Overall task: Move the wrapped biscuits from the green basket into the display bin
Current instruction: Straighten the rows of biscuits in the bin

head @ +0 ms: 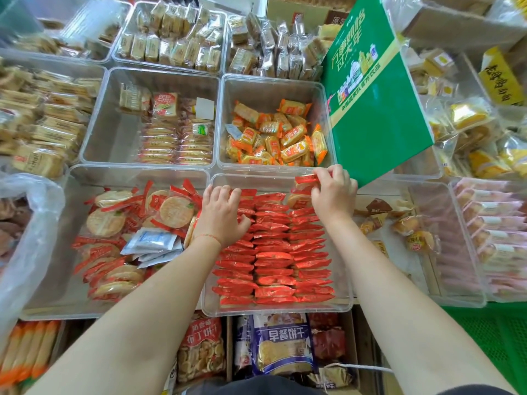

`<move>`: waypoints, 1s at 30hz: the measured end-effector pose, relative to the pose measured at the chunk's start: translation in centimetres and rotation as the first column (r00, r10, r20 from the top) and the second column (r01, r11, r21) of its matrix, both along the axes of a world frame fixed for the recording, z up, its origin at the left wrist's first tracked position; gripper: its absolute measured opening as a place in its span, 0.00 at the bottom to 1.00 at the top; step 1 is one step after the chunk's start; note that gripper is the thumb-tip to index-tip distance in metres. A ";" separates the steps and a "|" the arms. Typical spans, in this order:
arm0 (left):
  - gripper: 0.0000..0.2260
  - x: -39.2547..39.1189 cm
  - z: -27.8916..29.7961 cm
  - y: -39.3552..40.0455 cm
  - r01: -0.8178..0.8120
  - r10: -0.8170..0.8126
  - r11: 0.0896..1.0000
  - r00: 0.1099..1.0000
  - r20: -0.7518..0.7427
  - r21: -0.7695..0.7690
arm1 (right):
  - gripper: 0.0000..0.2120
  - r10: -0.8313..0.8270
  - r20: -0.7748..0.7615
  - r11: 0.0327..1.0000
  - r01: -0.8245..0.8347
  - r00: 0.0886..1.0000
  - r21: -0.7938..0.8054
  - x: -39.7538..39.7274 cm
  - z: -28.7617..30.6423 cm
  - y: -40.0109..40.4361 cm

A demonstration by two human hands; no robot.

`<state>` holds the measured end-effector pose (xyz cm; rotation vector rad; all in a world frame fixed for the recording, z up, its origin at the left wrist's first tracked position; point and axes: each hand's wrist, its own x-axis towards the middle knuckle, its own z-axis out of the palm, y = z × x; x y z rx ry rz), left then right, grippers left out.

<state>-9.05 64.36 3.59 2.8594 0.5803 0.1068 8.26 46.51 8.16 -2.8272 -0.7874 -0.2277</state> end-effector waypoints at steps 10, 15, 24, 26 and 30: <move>0.25 0.1 0.0 0.0 -0.001 0.002 1.000 1.000 -0.022 0.015 | 0.11 0.064 0.017 0.994 -0.062 0.998 -0.095 -0.6 0.0 0.5; 0.24 0.1 -0.1 0.0 -0.005 0.006 1.000 1.000 -0.006 0.016 | 0.13 0.055 -0.191 0.882 -0.138 0.980 -0.452 -1.4 -0.7 0.9; 0.25 0.1 -0.2 0.1 -0.001 0.001 1.000 1.000 -0.020 0.018 | 0.12 0.287 -0.132 0.884 -0.315 0.949 -0.345 -2.9 -1.7 1.9; 0.25 0.1 -0.1 0.1 -0.002 0.002 1.000 1.000 -0.020 0.017 | 0.12 0.231 -0.219 0.889 -0.297 0.948 -0.348 -2.7 -2.1 1.8; 0.25 0.1 0.0 0.1 -0.001 0.002 1.000 0.999 -0.032 0.015 | 0.14 0.074 -0.345 0.922 -0.196 0.936 -0.333 -2.1 -3.2 0.4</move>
